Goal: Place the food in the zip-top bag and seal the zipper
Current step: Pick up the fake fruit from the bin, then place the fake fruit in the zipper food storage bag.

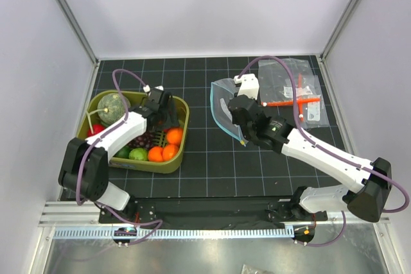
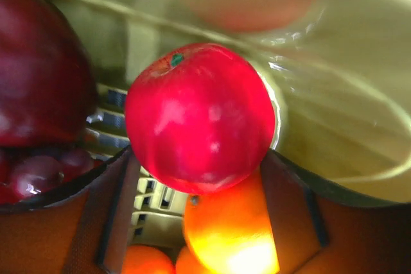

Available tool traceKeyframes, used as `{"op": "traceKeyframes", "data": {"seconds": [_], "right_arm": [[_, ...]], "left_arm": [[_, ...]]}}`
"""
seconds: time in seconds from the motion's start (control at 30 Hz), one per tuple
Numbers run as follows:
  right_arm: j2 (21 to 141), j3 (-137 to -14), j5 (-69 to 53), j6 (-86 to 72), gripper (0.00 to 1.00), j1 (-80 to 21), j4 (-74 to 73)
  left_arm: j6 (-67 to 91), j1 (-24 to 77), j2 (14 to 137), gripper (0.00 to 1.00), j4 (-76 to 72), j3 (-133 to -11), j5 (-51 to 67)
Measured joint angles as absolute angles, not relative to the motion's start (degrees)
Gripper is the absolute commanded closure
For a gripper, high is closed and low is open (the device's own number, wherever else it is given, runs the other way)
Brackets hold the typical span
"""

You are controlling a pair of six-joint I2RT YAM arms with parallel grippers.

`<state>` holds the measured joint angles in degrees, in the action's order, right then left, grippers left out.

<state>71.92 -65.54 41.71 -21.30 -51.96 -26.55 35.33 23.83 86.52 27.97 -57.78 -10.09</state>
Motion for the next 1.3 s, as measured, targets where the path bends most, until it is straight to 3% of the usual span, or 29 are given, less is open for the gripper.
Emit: {"op": "traceKeyframes", "data": {"seconds": [0.17, 0.27, 0.57, 1.3], "right_arm": [[71.90, -65.23, 41.23, -21.30, 0.99, -51.96, -26.13], [71.88, -64.88, 40.93, -21.30, 0.99, -51.96, -25.65], [71.88, -64.71, 39.88, -21.30, 0.99, -51.96, -25.26], [71.90, -63.72, 34.41, -21.32, 0.99, -51.96, -22.52]], "left_arm": [[35.83, 23.88, 81.93, 0.55, 26.61, -54.63, -9.47], [35.81, 23.88, 76.07, 0.60, 26.48, -52.99, -9.98], [35.83, 25.69, 61.52, 0.63, 23.35, -50.00, -10.46], [34.33, 34.22, 47.97, 0.63, 15.07, -47.75, -0.54]]}}
